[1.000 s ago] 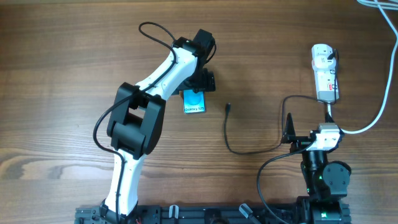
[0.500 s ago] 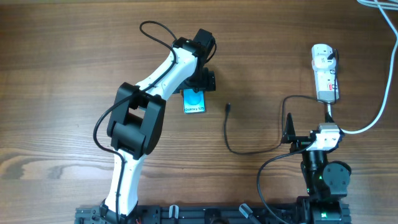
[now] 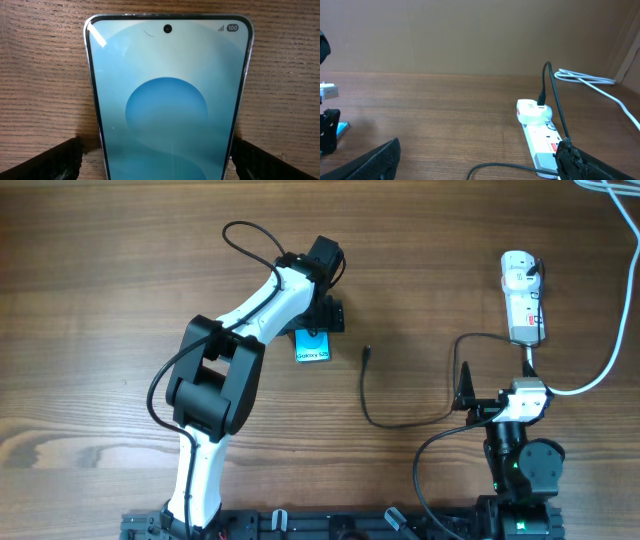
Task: Plug charger to phone and switch on socket
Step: 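Lower the left gripper and grasp the phone's top edge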
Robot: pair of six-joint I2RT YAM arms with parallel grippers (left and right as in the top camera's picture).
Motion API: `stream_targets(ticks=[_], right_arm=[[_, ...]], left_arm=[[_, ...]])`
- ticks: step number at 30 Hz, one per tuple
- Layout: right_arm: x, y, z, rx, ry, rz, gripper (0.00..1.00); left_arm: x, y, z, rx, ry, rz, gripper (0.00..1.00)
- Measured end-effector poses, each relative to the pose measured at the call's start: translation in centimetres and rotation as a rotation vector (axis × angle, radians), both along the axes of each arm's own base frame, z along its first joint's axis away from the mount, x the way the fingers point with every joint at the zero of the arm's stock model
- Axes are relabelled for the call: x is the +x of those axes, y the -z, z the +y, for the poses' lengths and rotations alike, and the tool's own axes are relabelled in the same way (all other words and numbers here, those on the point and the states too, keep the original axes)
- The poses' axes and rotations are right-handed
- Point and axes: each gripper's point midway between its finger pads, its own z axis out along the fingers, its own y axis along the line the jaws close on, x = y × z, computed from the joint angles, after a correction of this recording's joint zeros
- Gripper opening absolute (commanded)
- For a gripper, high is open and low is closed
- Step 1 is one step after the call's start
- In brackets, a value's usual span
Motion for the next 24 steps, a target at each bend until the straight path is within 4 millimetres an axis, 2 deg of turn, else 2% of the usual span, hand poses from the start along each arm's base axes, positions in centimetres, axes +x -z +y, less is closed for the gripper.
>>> stream_targets(ticks=[2,4,7,9,24], right_arm=[[0.00,0.00,0.00,0.000,0.000,0.000,1.00],[0.00,0.00,0.00,0.000,0.000,0.000,1.00],[0.00,0.00,0.00,0.000,0.000,0.000,1.00],[0.00,-0.01,0.00,0.000,0.000,0.000,1.00],[0.00,0.00,0.00,0.000,0.000,0.000,1.00]], left_arm=[[0.01,0.00,0.00,0.000,0.000,-0.001,1.00],[0.00,0.02,0.01,0.000,0.000,-0.001,0.91],[-0.01,0.00,0.05,0.002,0.002,-0.002,0.84],[0.00,0.00,0.05,0.002,0.003,-0.002,0.75],[-0.04,-0.08,0.07,0.002,0.003,-0.002,0.72]])
